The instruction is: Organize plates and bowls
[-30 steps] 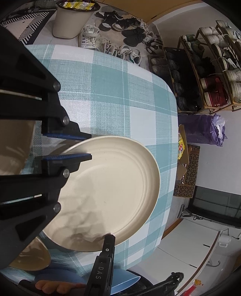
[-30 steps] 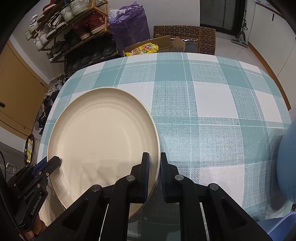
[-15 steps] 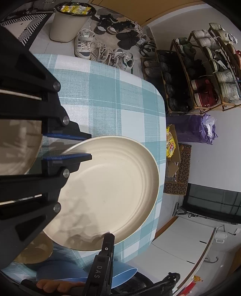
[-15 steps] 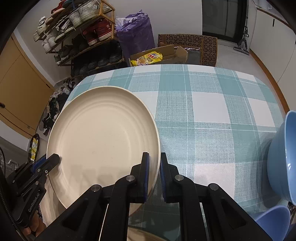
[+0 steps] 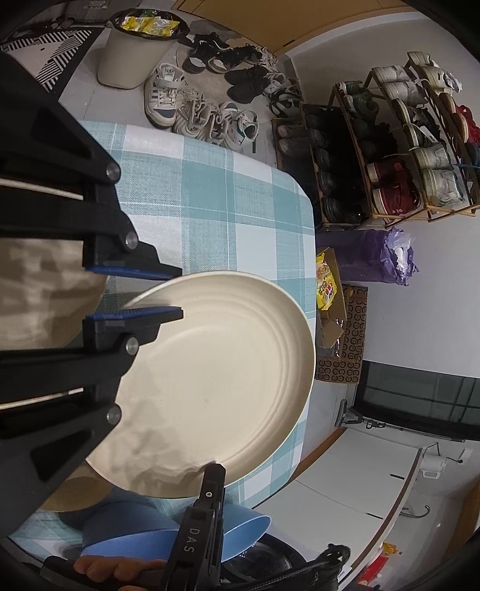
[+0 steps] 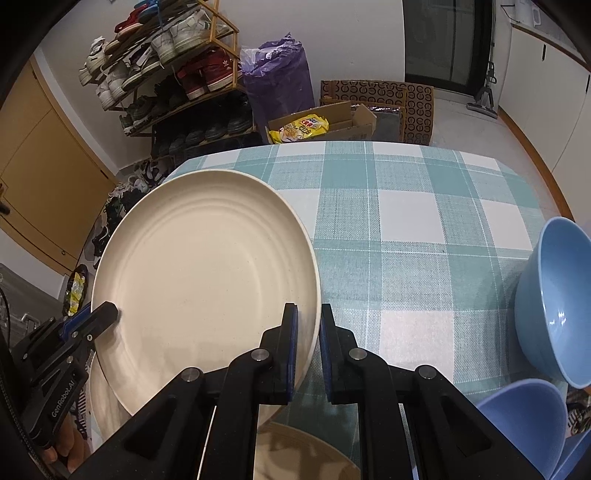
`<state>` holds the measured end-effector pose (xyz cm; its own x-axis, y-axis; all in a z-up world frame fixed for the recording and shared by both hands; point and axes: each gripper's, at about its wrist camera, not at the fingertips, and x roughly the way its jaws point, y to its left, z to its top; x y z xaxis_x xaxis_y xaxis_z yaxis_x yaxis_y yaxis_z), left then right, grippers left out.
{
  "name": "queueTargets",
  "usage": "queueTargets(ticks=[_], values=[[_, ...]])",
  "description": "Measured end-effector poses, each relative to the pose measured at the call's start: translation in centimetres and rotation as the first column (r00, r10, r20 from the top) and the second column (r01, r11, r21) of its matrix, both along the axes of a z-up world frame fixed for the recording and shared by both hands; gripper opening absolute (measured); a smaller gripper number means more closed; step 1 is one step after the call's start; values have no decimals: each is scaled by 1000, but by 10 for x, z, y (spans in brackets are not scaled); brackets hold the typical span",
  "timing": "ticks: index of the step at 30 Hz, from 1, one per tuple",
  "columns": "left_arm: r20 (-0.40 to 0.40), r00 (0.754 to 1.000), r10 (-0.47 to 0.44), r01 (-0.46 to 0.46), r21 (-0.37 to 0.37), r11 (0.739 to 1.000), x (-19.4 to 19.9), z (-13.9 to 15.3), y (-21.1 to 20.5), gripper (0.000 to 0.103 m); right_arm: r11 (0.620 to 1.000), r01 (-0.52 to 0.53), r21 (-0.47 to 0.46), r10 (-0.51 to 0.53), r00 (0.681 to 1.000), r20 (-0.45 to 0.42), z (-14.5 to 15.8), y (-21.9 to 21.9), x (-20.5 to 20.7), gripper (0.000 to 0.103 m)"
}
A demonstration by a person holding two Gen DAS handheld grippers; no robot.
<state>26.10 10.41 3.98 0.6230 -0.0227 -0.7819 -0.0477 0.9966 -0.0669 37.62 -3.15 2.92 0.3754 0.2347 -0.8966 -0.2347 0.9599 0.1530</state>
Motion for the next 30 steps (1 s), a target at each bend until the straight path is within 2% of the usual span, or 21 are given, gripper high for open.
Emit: queueTargets(ticks=[11, 30], values=[[28, 1000, 7, -7, 9, 1000, -29, 14, -6, 12, 1000, -26, -3, 26, 999, 35, 19, -7, -28, 11], [29, 999, -15, 15, 11, 1000, -63, 15, -23, 12, 999, -38, -26, 39, 997, 63, 28, -24, -73, 11]])
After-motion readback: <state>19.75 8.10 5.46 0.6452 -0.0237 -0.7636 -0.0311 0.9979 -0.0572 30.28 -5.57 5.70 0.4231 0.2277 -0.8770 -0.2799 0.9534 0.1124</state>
